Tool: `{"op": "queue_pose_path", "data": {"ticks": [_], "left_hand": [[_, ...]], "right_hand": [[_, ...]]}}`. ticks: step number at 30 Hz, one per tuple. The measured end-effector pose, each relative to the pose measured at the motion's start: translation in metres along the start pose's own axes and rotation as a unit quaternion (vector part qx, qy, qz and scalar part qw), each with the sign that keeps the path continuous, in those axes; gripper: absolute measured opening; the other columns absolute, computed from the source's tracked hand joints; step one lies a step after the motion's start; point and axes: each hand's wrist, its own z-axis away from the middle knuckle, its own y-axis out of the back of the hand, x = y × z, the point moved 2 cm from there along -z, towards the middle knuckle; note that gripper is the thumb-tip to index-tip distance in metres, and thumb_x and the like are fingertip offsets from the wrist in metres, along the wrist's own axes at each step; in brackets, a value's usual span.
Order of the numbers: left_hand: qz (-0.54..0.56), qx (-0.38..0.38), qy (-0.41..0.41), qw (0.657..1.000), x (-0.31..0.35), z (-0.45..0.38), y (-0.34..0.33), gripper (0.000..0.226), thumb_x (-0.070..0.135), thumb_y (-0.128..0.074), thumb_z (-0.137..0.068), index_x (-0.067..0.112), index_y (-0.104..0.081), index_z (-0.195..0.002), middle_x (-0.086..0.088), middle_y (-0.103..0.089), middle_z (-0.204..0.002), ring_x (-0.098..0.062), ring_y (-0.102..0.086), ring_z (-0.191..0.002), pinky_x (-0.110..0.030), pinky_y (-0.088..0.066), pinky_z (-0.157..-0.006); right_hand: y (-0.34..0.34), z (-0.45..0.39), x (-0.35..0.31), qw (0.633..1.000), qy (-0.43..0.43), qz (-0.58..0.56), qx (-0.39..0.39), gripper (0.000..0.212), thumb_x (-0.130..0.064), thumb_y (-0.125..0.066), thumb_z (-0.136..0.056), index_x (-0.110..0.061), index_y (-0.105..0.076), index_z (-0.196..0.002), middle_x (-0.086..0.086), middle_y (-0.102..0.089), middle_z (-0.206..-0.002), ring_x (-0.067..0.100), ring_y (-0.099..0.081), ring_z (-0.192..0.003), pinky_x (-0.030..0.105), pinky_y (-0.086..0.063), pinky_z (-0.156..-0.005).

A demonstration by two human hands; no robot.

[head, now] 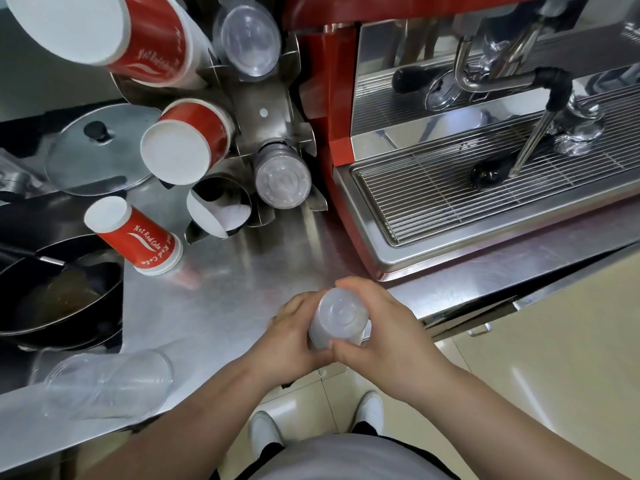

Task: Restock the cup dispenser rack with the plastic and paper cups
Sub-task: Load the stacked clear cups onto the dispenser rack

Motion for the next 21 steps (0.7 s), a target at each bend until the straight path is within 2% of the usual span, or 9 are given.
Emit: {"op": "queue_pose_path", "data": {"ticks": [2, 5, 7, 9, 10, 12, 15, 18, 21], "left_hand": [[0.017, -0.006, -0.003, 1.0, 0.001, 0.003, -0.002, 0.067, 0.055, -0.073, -0.07, 0.044, -0.046, -0.129, 0.017, -0.052, -0.127, -0.012, -0.05, -0.124, -0.045, -0.045, -0.102], [0.045, -0.007, -0.01, 0.999, 0.0, 0.008, -0.007, 0.078, 0.046, -0.076, -0.068, 0.038, -0.044, -0.138, 0.011, -0.053, -0.132, -0.014, -0.052, -0.125, -0.047, -0.047, -0.101], [0.059, 0.013, -0.015, 0.998, 0.005, 0.017, -0.006, 0.085, 0.041, -0.074, -0.066, 0.037, -0.04, -0.144, 0.011, -0.046, -0.14, -0.003, -0.04, -0.134, -0.03, -0.041, -0.108], [0.077, 0.029, -0.029, 0.996, 0.01, 0.025, -0.004, 0.087, 0.034, -0.074, -0.067, 0.03, -0.038, -0.147, 0.006, -0.041, -0.142, 0.005, -0.032, -0.135, -0.009, -0.036, -0.102], [0.082, 0.03, -0.032, 0.996, 0.011, 0.026, -0.004, 0.086, 0.027, -0.076, -0.068, 0.027, -0.039, -0.146, 0.004, -0.041, -0.142, 0.006, -0.032, -0.134, -0.004, -0.036, -0.097], [0.083, 0.024, -0.026, 0.996, 0.013, 0.025, -0.004, 0.081, 0.017, -0.078, -0.069, 0.025, -0.044, -0.143, 0.004, -0.044, -0.137, 0.0, -0.039, -0.132, -0.004, -0.04, -0.091], [0.088, 0.017, -0.015, 0.996, 0.015, 0.019, -0.001, 0.07, 0.02, -0.076, -0.069, 0.028, -0.052, -0.134, 0.001, -0.053, -0.129, -0.014, -0.051, -0.126, -0.018, -0.05, -0.088], [0.076, 0.059, -0.048, 0.994, 0.027, 0.019, 0.016, 0.069, 0.021, -0.078, -0.072, 0.032, -0.051, -0.134, 0.013, -0.049, -0.136, -0.006, -0.046, -0.131, -0.026, -0.046, -0.102], [0.071, 0.109, -0.081, 0.988, 0.045, 0.023, 0.042, 0.079, 0.012, -0.081, -0.072, 0.043, -0.044, -0.135, 0.04, -0.031, -0.136, 0.012, -0.034, -0.134, -0.01, -0.032, -0.108]], "right_hand": [[-0.001, 0.006, 0.001, 1.0, 0.023, 0.001, 0.01, 0.069, -0.025, -0.074, -0.072, -0.048, -0.036, -0.124, -0.034, -0.045, -0.12, -0.011, -0.044, -0.109, 0.002, -0.034, -0.086], [-0.005, 0.018, 0.003, 0.998, 0.053, -0.012, 0.03, 0.073, -0.017, -0.077, -0.07, -0.051, -0.036, -0.119, -0.05, -0.036, -0.12, -0.019, -0.039, -0.114, 0.0, -0.029, -0.09], [-0.01, 0.024, 0.007, 0.997, 0.063, -0.019, 0.042, 0.073, -0.017, -0.076, -0.069, -0.048, -0.036, -0.122, -0.048, -0.034, -0.126, -0.015, -0.039, -0.119, 0.002, -0.028, -0.094], [-0.013, 0.027, 0.01, 0.996, 0.067, -0.026, 0.05, 0.072, -0.018, -0.074, -0.069, -0.047, -0.038, -0.123, -0.038, -0.039, -0.13, -0.009, -0.041, -0.123, 0.006, -0.03, -0.097], [-0.014, 0.028, 0.01, 0.996, 0.068, -0.03, 0.053, 0.071, -0.019, -0.074, -0.069, -0.046, -0.038, -0.124, -0.034, -0.041, -0.131, -0.006, -0.042, -0.124, 0.007, -0.03, -0.098], [-0.015, 0.029, 0.011, 0.995, 0.072, -0.031, 0.056, 0.07, -0.02, -0.073, -0.069, -0.045, -0.039, -0.124, -0.029, -0.044, -0.132, -0.003, -0.043, -0.125, 0.009, -0.032, -0.099], [-0.011, 0.031, 0.006, 0.994, 0.084, -0.038, 0.062, 0.071, -0.021, -0.074, -0.068, -0.045, -0.038, -0.124, -0.028, -0.044, -0.133, -0.002, -0.043, -0.126, 0.011, -0.033, -0.1], [0.0, 0.029, -0.005, 0.99, 0.11, -0.037, 0.077, 0.071, -0.017, -0.076, -0.067, -0.044, -0.041, -0.123, -0.031, -0.043, -0.132, -0.006, -0.043, -0.124, 0.007, -0.031, -0.098], [0.016, 0.024, -0.024, 0.983, 0.15, -0.028, 0.099, 0.071, -0.019, -0.076, -0.067, -0.043, -0.042, -0.125, -0.032, -0.044, -0.133, -0.007, -0.042, -0.126, 0.007, -0.03, -0.099]]}}
